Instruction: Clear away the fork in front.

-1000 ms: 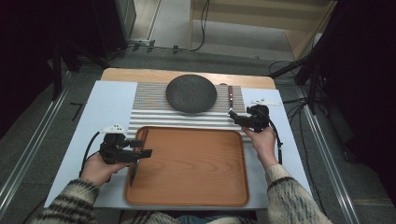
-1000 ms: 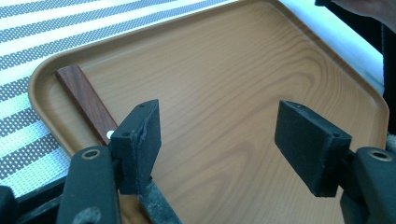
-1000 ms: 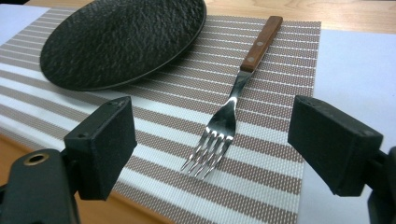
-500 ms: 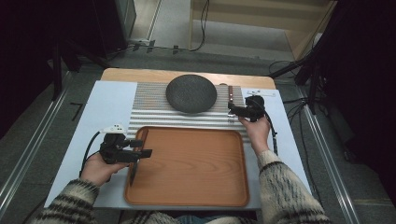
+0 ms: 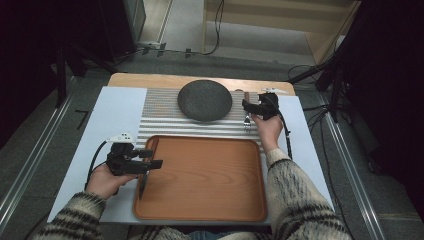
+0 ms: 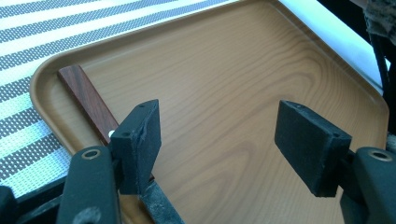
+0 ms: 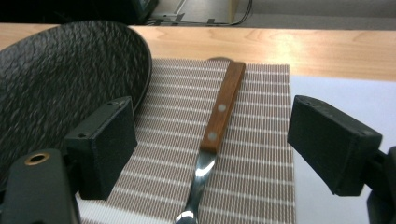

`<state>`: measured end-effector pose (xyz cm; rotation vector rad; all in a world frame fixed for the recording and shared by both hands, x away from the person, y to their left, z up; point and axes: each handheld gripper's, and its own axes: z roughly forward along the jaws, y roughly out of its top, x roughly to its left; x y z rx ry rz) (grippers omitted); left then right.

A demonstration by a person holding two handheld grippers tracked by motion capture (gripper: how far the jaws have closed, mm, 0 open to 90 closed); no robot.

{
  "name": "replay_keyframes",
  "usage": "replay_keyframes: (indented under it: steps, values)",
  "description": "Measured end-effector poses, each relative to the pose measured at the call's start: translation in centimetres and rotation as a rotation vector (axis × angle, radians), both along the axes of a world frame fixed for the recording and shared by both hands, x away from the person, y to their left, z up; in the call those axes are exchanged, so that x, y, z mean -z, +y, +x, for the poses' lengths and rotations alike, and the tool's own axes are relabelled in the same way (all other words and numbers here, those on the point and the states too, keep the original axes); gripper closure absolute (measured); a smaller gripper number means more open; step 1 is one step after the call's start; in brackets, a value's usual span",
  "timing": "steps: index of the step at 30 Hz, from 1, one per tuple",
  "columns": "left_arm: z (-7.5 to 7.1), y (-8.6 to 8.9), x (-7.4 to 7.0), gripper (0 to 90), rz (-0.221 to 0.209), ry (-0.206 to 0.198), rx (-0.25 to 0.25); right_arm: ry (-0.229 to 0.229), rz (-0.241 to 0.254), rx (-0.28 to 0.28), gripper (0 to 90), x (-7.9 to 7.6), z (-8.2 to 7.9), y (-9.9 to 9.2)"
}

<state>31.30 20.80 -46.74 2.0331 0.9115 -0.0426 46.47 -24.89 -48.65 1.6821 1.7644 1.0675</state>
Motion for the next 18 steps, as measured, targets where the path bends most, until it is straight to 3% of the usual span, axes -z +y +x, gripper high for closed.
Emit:
replay_keyframes:
  steps: [5,12,18]
  values:
    - [0.1,0.0,0.0,31.6,-0.001,0.001,0.0,-0.015,0.02,0.033,14.2,-0.3,1.0,0.4]
    - [0.0,0.0,0.0,31.6,-0.002,0.001,0.004,-0.002,-0.033,0.046,14.2,-0.4,2.8,1.0]
    - [0.1,0.0,0.1,31.6,0.0,0.003,0.006,0.004,-0.028,0.058,14.2,-0.1,3.5,1.1]
